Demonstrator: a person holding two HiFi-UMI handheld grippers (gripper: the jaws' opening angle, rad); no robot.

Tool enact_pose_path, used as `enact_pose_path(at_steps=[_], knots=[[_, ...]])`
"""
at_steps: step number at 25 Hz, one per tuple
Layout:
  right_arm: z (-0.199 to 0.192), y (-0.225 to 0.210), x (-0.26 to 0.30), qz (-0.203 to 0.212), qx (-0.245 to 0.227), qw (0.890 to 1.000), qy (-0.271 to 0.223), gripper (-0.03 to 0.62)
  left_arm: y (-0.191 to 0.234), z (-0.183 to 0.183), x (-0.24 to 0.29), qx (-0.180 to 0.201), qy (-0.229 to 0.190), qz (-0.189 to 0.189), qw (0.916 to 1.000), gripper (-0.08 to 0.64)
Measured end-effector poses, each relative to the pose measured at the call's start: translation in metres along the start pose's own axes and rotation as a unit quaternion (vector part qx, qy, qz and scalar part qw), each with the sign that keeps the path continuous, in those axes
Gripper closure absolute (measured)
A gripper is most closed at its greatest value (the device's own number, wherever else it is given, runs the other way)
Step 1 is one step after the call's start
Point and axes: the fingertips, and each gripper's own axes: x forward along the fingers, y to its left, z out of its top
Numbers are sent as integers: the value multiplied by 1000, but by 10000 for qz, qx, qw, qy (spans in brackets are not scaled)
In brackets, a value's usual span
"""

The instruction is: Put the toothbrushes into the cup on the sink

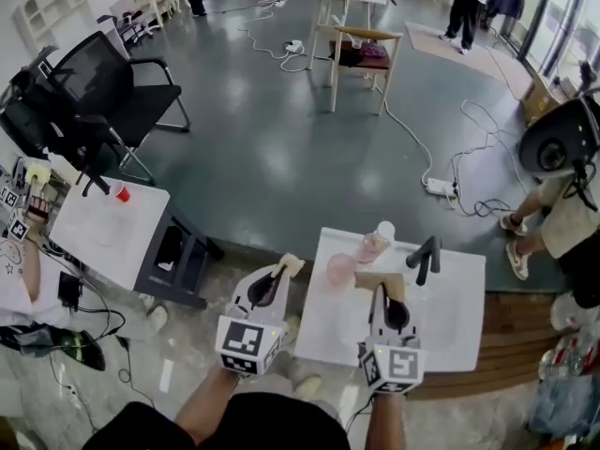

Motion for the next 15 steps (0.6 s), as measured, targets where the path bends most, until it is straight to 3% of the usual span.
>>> enact_pose_path(at_steps=[15], knots=[[-45, 2, 62, 26, 166, 9988, 460, 551, 40, -32, 37, -137, 401, 91, 9991, 555]])
